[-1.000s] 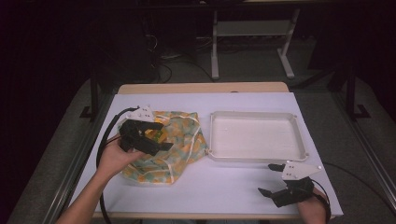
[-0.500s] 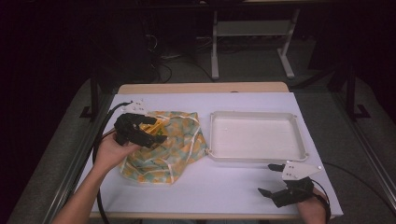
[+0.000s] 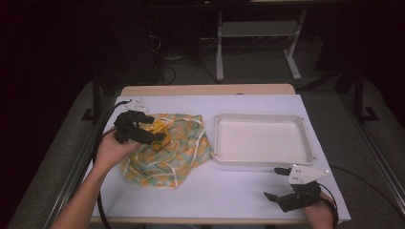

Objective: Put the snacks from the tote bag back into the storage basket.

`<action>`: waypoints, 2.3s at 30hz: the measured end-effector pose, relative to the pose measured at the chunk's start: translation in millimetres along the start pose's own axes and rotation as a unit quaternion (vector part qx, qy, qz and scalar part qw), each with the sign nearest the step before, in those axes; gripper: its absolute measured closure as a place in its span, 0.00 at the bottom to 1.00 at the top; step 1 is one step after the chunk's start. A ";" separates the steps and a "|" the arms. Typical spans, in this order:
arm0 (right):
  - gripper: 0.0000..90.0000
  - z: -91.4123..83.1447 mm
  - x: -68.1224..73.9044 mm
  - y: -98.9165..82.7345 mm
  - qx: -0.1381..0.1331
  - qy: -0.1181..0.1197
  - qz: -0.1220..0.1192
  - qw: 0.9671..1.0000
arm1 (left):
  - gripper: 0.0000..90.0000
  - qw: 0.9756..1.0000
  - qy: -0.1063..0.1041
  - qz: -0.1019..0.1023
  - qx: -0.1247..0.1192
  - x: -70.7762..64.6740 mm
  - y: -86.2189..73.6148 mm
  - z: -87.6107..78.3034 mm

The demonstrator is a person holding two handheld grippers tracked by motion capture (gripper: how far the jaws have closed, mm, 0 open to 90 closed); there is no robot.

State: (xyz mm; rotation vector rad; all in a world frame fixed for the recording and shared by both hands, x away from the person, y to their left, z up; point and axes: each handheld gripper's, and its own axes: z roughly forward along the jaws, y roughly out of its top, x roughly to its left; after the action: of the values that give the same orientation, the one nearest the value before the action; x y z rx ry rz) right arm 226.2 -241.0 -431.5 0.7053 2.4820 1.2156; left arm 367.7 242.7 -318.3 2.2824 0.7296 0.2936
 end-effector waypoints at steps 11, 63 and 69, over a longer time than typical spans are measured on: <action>0.15 -0.1 0.2 0.0 0.000 0.000 0.000 1.000 | 0.23 1.000 0.013 -0.015 0.008 11.3 -1.9 7.1; 0.15 -0.5 0.4 -0.2 -0.004 0.001 0.000 1.000 | 0.36 0.992 0.052 -0.042 0.103 29.0 -13.3 43.7; 0.15 -0.9 0.1 -0.3 -0.005 0.001 -0.002 1.000 | 0.43 0.993 0.052 -0.037 0.103 28.3 -12.7 45.2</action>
State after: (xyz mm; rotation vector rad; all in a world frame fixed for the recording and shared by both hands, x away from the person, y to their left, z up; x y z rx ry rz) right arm 225.7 -241.7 -431.2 0.6977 2.4761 1.2276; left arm 403.7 241.0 -359.6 2.4415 0.9327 0.3162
